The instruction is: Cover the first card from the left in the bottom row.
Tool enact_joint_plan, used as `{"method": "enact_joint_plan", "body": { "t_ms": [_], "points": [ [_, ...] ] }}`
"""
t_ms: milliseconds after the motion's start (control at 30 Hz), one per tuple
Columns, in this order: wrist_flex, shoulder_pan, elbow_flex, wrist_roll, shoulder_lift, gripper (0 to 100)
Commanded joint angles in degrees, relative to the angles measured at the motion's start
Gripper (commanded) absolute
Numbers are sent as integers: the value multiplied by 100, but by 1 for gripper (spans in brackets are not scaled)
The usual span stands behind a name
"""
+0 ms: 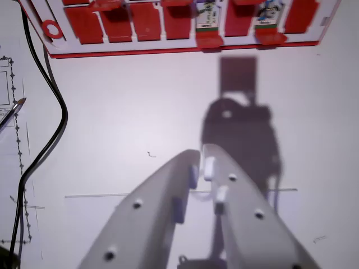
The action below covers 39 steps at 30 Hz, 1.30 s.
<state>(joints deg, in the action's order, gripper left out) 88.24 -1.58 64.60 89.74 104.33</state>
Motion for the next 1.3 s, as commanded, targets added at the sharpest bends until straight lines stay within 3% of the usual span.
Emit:
{"method": "enact_joint_plan", "body": {
  "t_ms": [0,300,567,767,1267],
  "points": [
    [615,114,-1415,70,343,0],
    [712,308,-2716,53,18,0],
    [703,-18,-2892,62,-18,0],
    [694,18,-3357,-53,-97,0],
    [703,202,-2522,-35,457,0]
  ]
}}
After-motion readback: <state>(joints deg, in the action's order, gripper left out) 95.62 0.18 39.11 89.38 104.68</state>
